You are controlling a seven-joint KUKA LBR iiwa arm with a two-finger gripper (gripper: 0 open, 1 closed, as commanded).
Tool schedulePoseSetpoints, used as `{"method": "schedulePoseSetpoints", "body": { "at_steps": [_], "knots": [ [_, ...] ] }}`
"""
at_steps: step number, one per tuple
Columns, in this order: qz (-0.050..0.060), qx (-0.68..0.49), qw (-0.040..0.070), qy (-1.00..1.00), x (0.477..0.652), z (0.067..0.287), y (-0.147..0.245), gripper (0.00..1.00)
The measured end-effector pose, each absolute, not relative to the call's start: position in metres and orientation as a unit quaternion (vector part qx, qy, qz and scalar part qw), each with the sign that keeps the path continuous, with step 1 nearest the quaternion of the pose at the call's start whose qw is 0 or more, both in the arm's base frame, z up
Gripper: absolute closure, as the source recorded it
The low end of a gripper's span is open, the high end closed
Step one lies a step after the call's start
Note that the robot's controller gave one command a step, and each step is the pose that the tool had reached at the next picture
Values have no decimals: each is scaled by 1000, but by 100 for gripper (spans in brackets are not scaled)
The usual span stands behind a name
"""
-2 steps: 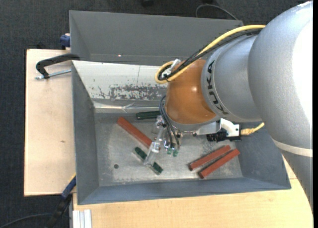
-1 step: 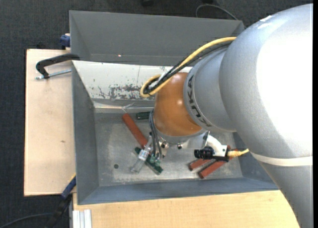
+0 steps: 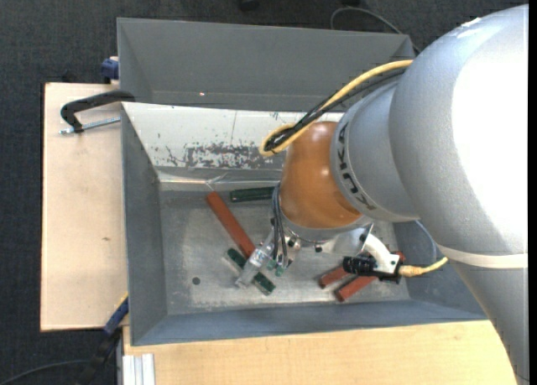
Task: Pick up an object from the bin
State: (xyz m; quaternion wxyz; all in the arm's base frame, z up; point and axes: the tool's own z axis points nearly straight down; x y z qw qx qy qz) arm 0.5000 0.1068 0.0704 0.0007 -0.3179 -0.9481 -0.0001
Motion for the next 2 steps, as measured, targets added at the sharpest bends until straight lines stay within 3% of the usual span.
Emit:
{"method": "schedulePoseSetpoints", "body": {
  "at_steps": [1,2],
  "knots": [
    [-1,-318,1,-948,500,71,107,100],
    [-3,-316,-4,-949,502,172,108,100]
  ]
}}
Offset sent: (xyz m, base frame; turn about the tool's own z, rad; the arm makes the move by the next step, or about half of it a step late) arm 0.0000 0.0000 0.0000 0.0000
